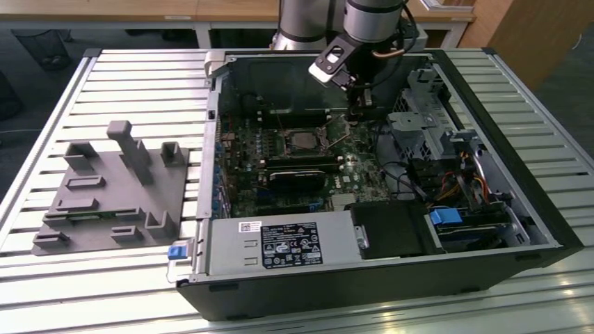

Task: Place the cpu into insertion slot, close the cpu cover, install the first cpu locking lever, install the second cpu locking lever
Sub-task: 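Close the cpu cover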

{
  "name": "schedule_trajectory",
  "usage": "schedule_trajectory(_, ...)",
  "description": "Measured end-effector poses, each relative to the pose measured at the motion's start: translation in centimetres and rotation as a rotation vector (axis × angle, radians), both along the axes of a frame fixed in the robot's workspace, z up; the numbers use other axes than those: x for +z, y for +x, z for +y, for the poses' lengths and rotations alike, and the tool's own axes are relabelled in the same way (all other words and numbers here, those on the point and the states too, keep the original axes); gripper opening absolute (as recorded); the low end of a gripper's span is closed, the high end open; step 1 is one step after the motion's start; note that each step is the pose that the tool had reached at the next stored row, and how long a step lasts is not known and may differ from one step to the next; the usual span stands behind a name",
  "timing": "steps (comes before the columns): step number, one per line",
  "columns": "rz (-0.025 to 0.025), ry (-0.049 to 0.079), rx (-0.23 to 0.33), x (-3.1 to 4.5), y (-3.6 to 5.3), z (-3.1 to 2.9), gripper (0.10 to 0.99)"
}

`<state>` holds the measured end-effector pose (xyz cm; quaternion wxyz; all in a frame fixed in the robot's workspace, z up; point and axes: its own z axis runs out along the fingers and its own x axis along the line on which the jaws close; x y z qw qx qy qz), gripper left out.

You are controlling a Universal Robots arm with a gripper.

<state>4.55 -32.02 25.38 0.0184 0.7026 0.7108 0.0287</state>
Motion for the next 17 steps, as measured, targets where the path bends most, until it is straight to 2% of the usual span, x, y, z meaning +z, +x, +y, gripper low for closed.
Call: schedule_trajectory(17,0.0,0.0,0.0,-0.09,0.54,0.04,0.106)
